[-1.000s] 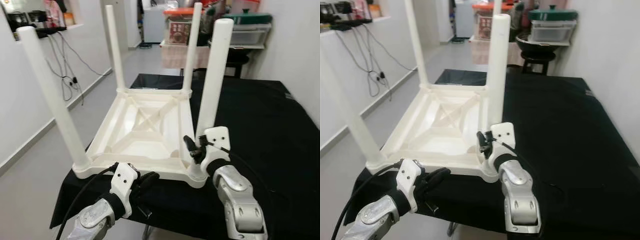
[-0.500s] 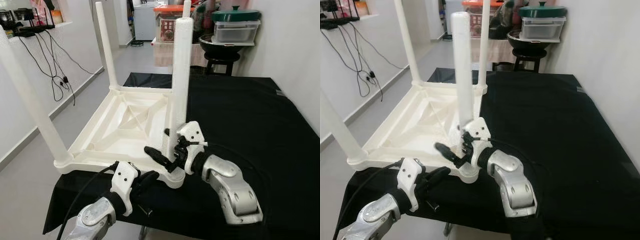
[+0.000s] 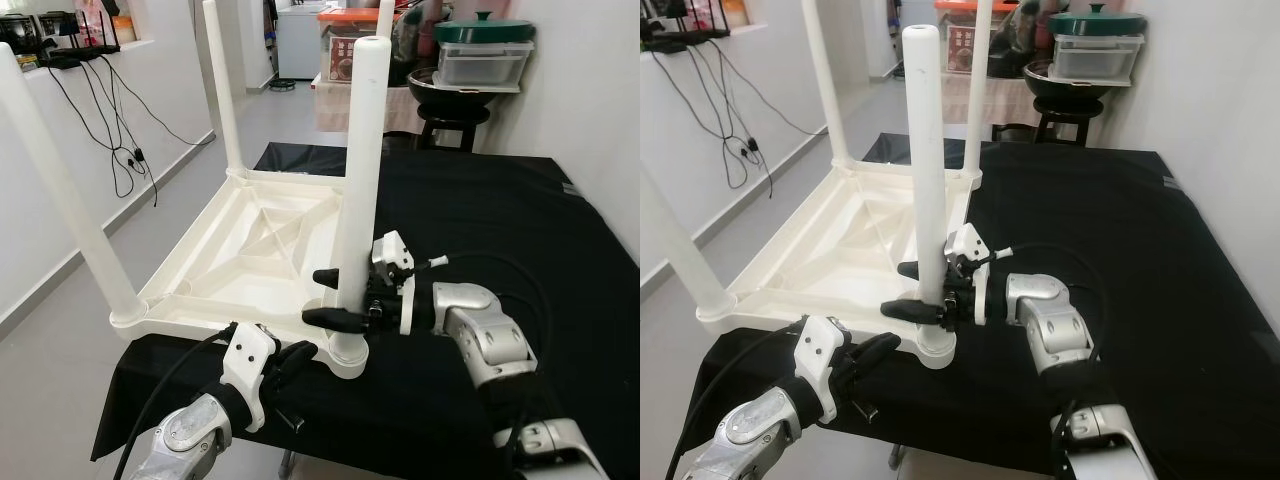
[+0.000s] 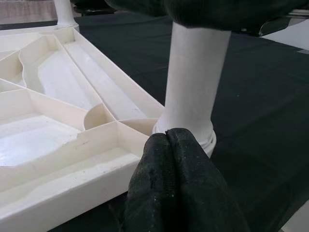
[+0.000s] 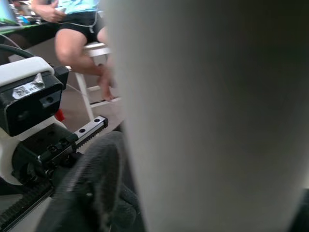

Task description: Building children table

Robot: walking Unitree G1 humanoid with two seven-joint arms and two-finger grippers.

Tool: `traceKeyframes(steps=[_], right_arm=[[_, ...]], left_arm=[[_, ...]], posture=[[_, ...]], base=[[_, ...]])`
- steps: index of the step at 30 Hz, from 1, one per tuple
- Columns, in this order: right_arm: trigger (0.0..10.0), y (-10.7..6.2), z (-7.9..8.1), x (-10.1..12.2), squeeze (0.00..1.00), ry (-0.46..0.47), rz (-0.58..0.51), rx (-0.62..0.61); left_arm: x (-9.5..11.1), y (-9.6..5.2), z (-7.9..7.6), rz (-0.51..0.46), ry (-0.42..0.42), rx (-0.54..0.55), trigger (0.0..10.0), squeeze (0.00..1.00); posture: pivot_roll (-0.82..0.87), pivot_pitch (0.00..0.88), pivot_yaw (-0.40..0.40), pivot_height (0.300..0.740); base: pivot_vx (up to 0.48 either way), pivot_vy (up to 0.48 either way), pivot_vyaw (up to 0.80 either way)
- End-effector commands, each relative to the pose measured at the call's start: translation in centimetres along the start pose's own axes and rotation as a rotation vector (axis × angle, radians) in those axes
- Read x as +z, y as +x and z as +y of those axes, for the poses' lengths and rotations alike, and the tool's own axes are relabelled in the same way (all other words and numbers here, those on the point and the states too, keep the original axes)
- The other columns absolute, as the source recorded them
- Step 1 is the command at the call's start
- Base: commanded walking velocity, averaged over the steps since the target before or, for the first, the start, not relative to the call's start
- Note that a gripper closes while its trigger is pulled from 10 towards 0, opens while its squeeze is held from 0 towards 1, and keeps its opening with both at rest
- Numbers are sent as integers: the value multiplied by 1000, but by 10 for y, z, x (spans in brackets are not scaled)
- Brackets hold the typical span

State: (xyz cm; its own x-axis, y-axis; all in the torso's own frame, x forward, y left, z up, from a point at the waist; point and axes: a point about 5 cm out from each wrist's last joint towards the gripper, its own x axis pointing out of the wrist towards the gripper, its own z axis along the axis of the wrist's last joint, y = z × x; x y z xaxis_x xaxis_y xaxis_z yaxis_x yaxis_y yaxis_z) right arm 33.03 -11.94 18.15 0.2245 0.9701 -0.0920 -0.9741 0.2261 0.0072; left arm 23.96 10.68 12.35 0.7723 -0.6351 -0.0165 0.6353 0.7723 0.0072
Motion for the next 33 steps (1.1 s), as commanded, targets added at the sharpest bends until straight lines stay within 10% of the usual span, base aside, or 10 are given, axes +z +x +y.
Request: traceKeyframes(steps=[1, 16, 18, 19, 23, 33], right_arm=[[0, 4, 1, -2, 0, -2, 0, 58], [0, -10, -2, -11, 0, -33, -24, -156], [0, -2, 2, -18, 0, 39, -62, -360], [0, 1, 6, -29, 0, 101, -53, -680], [0, 1, 38, -51, 0, 215, 11, -999], [0, 2, 34, -42, 0, 131, 7, -958]], left_arm=[[-2, 0, 0, 4, -3, 3, 10000, 0], [-2, -1, -1, 5, -5, 1, 10000, 0], [-2, -2, -1, 5, -4, 3, 10000, 0], [-2, -3, -1, 4, -2, 4, 10000, 0], [-2, -5, 1, 7, 2, 11, 10000, 0], [-3, 0, 3, 5, 11, 23, 10000, 0]], posture=[[-5, 0, -40, 740], [-16, 0, -39, 740], [-17, 0, -61, 740], [-7, 0, -65, 740], [-34, 0, -36, 740], [-35, 0, -49, 740]], base=[[0, 0, 0], [0, 0, 0], [0, 0, 0], [0, 0, 0], [0, 0, 0], [0, 0, 0]])
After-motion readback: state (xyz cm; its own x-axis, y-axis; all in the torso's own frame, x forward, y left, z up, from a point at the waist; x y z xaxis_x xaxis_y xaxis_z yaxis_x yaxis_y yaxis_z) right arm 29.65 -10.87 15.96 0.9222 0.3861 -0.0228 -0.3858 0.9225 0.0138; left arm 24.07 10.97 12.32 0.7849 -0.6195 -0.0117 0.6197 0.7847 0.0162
